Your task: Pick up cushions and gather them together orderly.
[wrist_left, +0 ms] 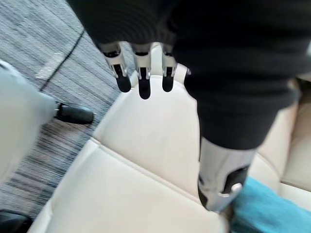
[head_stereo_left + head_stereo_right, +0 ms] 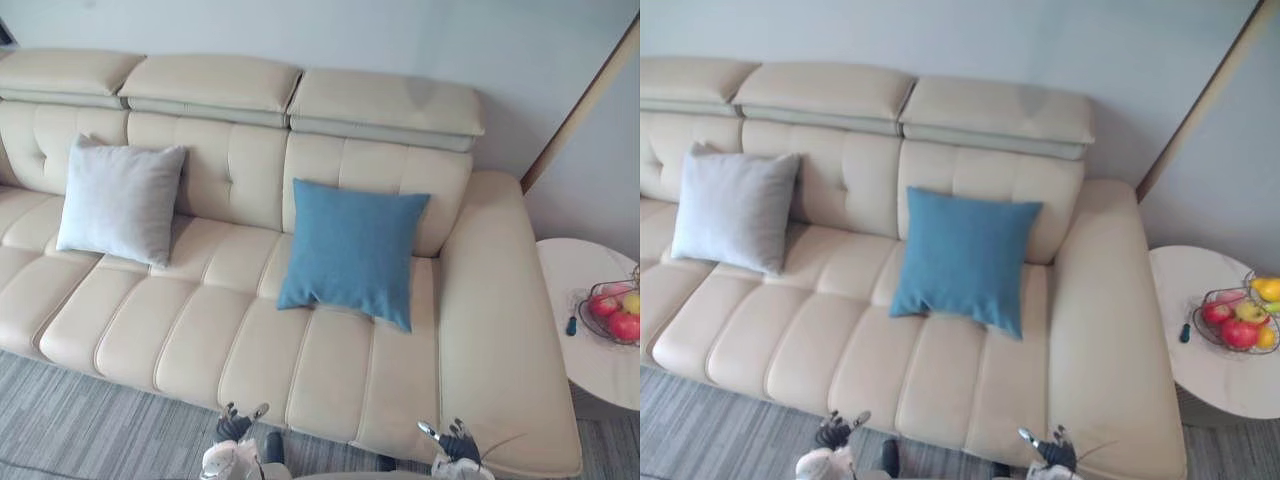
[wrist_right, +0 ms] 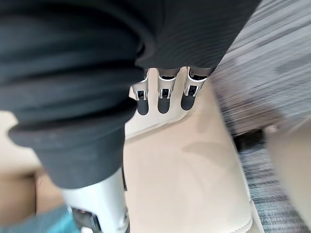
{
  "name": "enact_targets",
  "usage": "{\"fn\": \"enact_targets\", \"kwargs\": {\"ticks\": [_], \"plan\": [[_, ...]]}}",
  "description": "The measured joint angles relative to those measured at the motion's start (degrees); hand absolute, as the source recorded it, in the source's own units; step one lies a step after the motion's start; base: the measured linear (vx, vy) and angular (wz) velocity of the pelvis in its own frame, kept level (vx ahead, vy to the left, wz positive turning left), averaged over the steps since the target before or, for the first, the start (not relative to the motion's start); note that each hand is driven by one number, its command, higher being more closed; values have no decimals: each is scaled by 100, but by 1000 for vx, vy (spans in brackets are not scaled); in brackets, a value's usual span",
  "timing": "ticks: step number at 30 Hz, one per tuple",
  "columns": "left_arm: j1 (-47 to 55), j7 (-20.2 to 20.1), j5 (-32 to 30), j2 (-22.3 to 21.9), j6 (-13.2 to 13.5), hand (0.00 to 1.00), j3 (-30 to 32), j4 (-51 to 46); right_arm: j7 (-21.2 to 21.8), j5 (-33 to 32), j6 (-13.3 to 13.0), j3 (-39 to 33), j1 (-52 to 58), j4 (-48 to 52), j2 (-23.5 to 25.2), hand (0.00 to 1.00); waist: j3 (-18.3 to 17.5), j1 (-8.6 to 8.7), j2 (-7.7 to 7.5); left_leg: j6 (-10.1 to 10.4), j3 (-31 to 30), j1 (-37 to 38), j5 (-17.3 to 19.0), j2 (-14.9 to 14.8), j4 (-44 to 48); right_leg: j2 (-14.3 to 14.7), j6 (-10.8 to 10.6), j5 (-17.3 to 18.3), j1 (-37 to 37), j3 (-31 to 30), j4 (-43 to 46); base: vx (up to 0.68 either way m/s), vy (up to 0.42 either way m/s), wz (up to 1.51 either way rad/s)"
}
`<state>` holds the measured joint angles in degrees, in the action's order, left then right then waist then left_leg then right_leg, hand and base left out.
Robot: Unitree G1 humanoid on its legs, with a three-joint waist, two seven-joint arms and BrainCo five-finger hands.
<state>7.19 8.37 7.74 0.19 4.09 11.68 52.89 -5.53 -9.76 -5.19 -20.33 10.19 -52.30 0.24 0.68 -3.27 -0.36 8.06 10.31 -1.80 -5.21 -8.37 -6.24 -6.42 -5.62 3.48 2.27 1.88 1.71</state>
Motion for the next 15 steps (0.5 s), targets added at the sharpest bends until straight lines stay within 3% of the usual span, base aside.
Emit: {"fn": "enact_targets", "kwargs": {"ticks": [9, 15], "plan": [[-97, -130, -360, 83, -127, 0, 347, 627, 84, -163, 195, -622, -57, -527, -15, 0, -53, 20, -26, 22, 14, 266, 75, 57, -1, -39, -15, 3, -239, -83, -12, 46, 2, -4], [-203, -240, -622, 79, -174, 0, 385, 625, 88, -147, 248, -607, -352, -511, -4, 0, 37, 5, -130, 29, 424, 492, 175, 74, -2, -47, -35, -40, -215, -440, 17, -1, 22, -32]]}}
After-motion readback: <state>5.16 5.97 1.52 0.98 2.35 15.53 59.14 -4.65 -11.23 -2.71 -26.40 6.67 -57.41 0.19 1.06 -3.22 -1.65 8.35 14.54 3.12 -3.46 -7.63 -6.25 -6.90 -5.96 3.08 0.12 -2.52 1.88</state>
